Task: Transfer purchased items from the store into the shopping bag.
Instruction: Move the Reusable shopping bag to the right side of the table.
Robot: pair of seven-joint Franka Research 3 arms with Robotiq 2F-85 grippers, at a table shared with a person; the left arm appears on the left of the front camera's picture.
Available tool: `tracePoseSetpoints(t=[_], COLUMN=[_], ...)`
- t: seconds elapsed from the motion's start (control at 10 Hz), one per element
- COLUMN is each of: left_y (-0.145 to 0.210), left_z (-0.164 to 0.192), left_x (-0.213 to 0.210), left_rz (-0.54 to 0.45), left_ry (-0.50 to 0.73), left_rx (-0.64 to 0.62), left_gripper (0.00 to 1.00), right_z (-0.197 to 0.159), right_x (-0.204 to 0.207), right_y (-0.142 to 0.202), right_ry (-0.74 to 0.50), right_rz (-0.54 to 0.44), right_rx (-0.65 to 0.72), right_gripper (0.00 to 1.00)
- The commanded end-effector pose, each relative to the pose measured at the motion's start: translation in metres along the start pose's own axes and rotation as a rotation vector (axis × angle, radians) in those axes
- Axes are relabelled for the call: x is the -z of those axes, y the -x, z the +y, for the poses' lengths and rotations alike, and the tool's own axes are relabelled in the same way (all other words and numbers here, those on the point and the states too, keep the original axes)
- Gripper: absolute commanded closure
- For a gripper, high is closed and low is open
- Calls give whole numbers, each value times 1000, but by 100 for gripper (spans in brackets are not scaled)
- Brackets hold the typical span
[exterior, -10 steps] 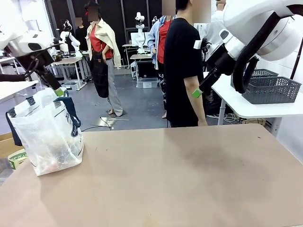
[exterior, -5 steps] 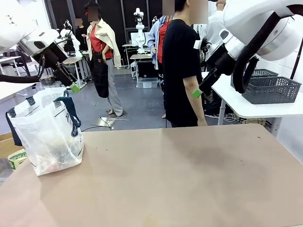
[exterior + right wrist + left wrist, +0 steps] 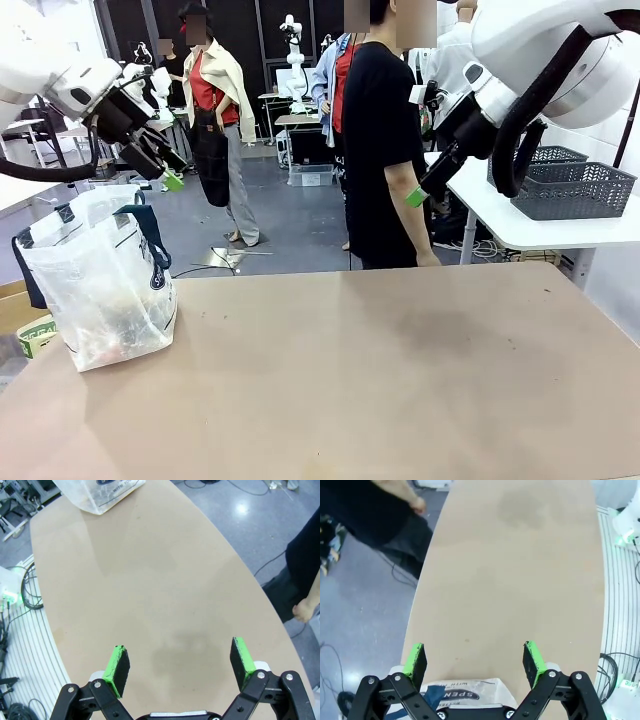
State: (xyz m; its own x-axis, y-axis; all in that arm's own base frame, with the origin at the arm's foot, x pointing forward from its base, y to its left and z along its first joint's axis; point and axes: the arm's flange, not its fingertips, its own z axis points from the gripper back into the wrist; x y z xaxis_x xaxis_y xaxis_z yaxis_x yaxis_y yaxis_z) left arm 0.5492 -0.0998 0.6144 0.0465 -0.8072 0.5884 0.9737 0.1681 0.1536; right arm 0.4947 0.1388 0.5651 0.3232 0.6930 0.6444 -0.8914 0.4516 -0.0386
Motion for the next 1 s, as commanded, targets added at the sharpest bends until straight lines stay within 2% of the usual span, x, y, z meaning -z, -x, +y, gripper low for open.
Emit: tracePoseSetpoints(t=[0.0,0.1,0.2,0.9], left_y=[4,11,1,1], left_z=[5,10,-2,-2], left_x=[-4,-3,1,1], left_rz=[-27,-12,-8,-8], left_ry=[51,52,23,23], left_rx=[0,-54,-2,-2], left_gripper=[0,0,0,0], right_z=[0,0,0,0], right_x=[-1,-1,-1,-1], right_y=[1,1,1,1], right_ry=[2,2,2,2], right_rz=[9,9,9,9], right_rx=[-3,-3,-3,-3], right_gripper=[0,0,0,0])
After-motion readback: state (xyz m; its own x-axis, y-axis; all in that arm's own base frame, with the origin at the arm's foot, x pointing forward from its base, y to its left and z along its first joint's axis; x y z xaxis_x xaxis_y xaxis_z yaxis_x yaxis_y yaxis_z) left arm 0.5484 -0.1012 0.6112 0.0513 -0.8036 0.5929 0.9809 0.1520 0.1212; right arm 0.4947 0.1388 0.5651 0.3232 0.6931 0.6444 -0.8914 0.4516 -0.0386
